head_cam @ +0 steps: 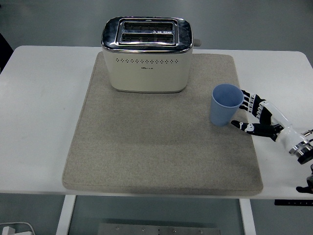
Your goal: Put the water cup in front of the bread machine
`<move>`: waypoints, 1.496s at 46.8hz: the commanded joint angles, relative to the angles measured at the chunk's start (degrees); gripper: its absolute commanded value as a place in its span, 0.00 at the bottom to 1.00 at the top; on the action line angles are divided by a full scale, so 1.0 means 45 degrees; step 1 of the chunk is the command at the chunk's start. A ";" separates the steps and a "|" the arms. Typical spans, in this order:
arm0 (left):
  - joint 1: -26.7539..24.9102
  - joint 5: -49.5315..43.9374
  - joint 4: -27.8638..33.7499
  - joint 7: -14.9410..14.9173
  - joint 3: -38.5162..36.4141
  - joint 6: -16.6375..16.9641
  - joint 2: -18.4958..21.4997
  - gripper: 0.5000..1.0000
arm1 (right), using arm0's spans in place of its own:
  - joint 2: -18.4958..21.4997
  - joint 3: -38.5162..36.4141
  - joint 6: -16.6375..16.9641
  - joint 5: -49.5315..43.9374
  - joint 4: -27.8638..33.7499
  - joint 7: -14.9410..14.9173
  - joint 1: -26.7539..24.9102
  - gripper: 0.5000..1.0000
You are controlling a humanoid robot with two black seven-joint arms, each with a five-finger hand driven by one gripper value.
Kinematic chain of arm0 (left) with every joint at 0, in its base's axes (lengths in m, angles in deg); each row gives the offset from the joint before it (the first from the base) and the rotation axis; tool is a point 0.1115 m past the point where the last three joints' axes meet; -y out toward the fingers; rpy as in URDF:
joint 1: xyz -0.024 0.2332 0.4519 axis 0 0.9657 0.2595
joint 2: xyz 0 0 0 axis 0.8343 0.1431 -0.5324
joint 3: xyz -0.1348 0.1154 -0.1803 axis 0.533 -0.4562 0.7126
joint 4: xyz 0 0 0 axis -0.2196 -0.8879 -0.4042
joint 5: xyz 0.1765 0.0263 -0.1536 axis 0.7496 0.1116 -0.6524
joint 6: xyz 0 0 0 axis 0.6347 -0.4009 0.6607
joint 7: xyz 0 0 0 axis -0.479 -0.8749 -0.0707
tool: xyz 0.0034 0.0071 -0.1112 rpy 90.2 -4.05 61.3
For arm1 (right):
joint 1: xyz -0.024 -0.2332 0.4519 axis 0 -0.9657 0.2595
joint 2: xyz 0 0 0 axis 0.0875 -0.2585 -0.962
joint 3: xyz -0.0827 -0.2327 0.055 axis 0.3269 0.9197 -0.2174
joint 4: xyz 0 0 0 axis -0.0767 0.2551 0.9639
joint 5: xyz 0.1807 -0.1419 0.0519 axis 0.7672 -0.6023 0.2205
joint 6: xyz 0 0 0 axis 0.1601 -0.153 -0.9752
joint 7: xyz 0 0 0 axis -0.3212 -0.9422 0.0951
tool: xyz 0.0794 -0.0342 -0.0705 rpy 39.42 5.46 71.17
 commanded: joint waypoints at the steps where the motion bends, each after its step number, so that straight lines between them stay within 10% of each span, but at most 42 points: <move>1: -0.0007 0.0000 0.0000 -0.0014 0.0012 0.0000 0.0000 1.00 | 0.0319 0.0018 -0.0156 0.0020 0.0169 0.0044 0.0213 0.84; 54: 0.0013 0.0000 0.0000 -0.0015 0.0012 0.0000 0.0000 1.00 | 0.1336 0.0428 -0.0137 0.0040 0.1009 0.0513 0.1170 0.81; 70: 0.0013 0.0000 0.0000 -0.0015 0.0012 0.0000 0.0000 1.00 | 0.1336 0.0428 -0.0137 0.0040 0.1009 0.0513 0.1190 0.10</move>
